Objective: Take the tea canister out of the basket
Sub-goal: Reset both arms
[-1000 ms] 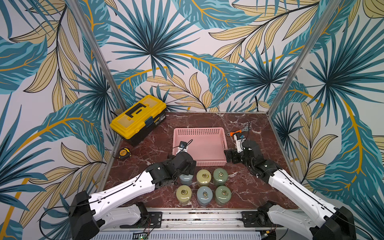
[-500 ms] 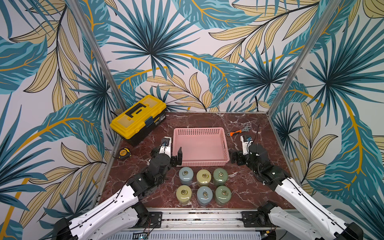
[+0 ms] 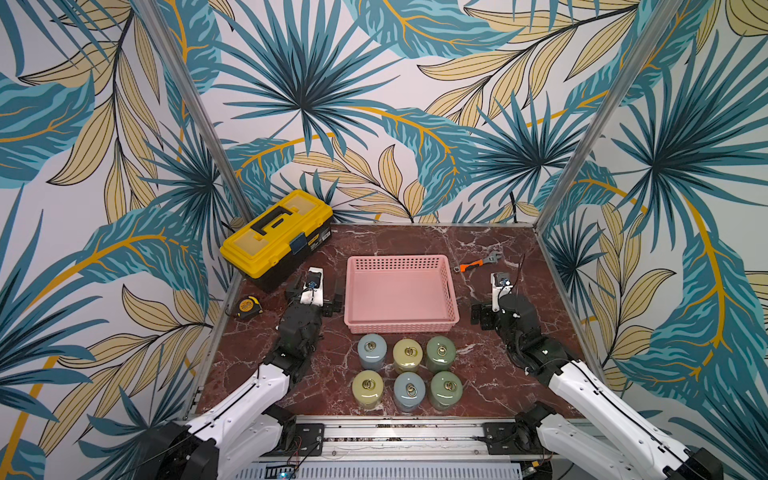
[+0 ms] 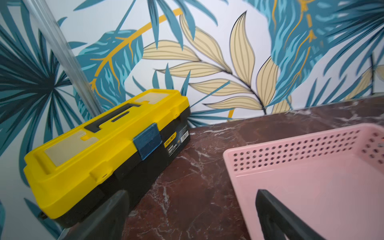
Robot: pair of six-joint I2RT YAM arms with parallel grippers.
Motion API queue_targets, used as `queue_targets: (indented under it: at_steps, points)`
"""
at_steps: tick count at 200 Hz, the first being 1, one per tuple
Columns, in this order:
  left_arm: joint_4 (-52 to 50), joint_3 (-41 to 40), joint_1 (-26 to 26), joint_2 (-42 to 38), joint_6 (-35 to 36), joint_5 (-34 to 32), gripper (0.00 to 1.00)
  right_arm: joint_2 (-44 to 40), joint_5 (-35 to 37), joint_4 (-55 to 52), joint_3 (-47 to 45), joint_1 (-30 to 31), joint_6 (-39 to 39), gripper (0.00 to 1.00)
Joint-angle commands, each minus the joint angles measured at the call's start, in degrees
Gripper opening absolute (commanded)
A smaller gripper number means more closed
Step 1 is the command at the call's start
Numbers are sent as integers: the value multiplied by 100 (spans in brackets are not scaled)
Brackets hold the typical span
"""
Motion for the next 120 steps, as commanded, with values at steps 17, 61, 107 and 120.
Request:
queue_targets:
  at_steps: [17,61,107,120]
  points:
    - [1215,-262,1096,879,-303,1020,100,-56,-24,945,-410,-321,-193,99]
    - [1345,-386,1678,1166,-468,1576,100,-4,-347,1409,-658,-805,-185,99]
    - [2207,-378,2176,2166,-776,2385,100,69,-513,2382,-1044,-1222,-444,99]
    - [2580,-370,2234,2583,-809,2496,100,156,-554,2654,-1135,-1309,-537,99]
